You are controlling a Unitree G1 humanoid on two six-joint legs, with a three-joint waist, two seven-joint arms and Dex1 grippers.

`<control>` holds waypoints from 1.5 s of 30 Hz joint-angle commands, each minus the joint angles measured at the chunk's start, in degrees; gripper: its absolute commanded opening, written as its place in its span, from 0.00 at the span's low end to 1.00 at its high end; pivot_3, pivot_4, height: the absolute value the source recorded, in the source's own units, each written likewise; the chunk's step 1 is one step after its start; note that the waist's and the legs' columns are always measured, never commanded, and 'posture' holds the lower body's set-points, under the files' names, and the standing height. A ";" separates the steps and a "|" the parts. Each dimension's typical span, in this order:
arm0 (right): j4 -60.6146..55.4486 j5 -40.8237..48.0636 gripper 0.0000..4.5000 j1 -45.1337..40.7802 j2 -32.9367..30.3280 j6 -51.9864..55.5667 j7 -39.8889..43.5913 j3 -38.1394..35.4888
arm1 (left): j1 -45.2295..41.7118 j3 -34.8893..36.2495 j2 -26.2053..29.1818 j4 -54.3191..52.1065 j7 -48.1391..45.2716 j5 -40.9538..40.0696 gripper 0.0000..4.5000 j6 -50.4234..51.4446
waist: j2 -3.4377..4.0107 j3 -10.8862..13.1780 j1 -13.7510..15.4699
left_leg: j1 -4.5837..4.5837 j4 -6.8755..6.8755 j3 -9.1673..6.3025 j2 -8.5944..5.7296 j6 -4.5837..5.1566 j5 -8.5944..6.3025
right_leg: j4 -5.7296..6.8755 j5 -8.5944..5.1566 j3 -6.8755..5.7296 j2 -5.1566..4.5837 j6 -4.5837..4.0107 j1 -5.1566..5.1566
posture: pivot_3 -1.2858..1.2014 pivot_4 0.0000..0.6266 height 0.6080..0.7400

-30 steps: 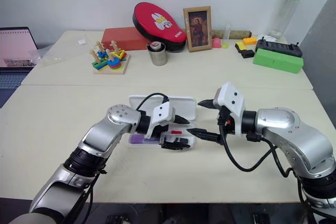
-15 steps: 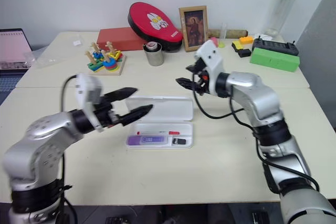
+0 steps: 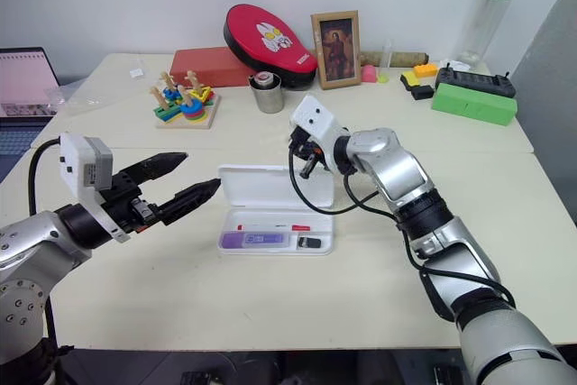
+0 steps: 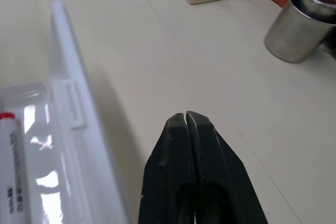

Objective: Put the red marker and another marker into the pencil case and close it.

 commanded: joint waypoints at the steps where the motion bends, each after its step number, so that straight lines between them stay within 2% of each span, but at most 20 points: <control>1: -9.86 0.40 0.02 3.27 -2.06 -0.43 6.23 2.32 | 0.41 0.91 1.99 -2.00 0.12 -3.50 1.00 -0.02 | -0.01 -0.01 -0.13 | 0.02 0.00 0.02 0.00 0.00 0.00 | 0.00 0.00 0.03 0.00 0.00 0.00 | 0.52 0.24 1.00; 6: -20.08 1.79 0.02 8.92 -5.42 0.03 12.38 4.53 | 2.94 -0.32 6.05 -1.56 -2.62 -4.35 1.00 -1.07 | -0.01 -0.01 -0.31 | 0.05 -0.01 0.02 0.00 0.00 0.00 | 0.01 0.00 0.03 0.00 0.00 0.01 | 0.52 0.24 1.00; 15: -17.85 -5.78 0.02 13.60 -5.95 -1.52 12.57 12.41 | 5.04 -3.01 9.50 -0.87 -6.03 -3.95 1.00 -2.92 | -0.02 -0.02 -0.34 | 0.05 -0.01 0.03 0.00 0.00 0.00 | 0.00 0.00 0.04 0.00 0.00 0.01 | 0.52 0.24 1.00; 21: -17.63 -7.10 0.02 14.71 -5.90 -0.73 12.94 12.62 | 5.53 -3.06 10.30 -0.75 -6.70 -4.86 1.00 -3.55 | -0.04 -0.03 -0.32 | 0.11 -0.02 0.04 0.00 0.00 0.00 | 0.00 -0.01 0.05 0.00 0.00 0.05 | 0.52 0.24 1.00; 26: -20.10 -1.71 0.02 16.04 -4.51 -0.04 12.81 5.36 | 5.77 -3.28 10.51 0.58 -6.73 -4.35 1.00 -3.86 | -0.04 -0.03 -0.30 | 0.12 -0.02 0.03 0.00 0.00 0.00 | 0.00 -0.01 0.05 0.00 0.00 0.07 | 0.52 0.24 1.00; 28: -19.79 2.35 0.02 15.61 -2.42 -0.12 9.46 -2.59 | 4.68 -4.09 9.56 2.40 -4.94 -3.33 1.00 -3.99 | -0.04 -0.03 -0.30 | 0.12 -0.02 0.04 0.00 0.00 0.00 | 0.00 -0.01 0.06 0.00 0.00 0.06 | 0.52 0.24 1.00; 29: -19.75 4.54 0.09 15.47 -2.39 0.73 8.88 -6.21 | 3.37 -4.79 8.70 4.02 -3.14 -2.10 1.00 -4.43 | -0.02 -0.02 -0.28 | 0.12 -0.02 0.04 0.00 0.00 0.00 | 0.00 -0.01 0.06 0.00 0.00 0.06 | 0.52 0.24 1.00; 30: -20.03 6.56 0.12 15.78 -3.03 1.78 9.16 -9.28 | 1.53 -5.19 7.36 6.37 -0.97 -1.16 1.00 -5.02 | -0.02 -0.02 -0.24 | 0.12 -0.02 0.04 0.00 0.00 0.00 | 0.03 -0.01 0.06 0.00 0.00 0.04 | 0.52 0.24 1.00; 37: -20.19 10.81 0.52 18.88 -9.45 4.89 9.37 -18.94 | -1.76 -6.13 4.97 17.77 5.62 7.02 1.00 -9.93 | -0.11 -0.07 1.01 | 0.11 -0.07 0.06 0.00 0.01 -0.01 | -0.05 -0.01 0.07 0.00 0.00 0.04 | 0.52 0.24 1.00; 42: -20.23 11.17 0.83 22.92 -15.05 5.25 9.65 -22.09 | -0.55 -6.07 7.10 25.05 4.59 12.24 1.00 -14.50 | -0.11 -0.07 0.98 | 0.10 -0.09 0.09 0.00 0.01 -0.01 | -0.05 -0.02 0.08 0.00 -0.02 0.00 | 0.52 0.24 1.00; 45: -19.44 11.28 0.95 24.45 -17.60 5.41 9.60 -23.92 | -0.87 -4.79 9.14 28.58 2.88 13.45 1.00 -16.07 | -0.11 -0.07 1.00 | 0.10 -0.09 0.10 0.00 0.01 -0.01 | -0.05 -0.03 0.08 0.00 -0.03 0.01 | 0.52 0.24 1.00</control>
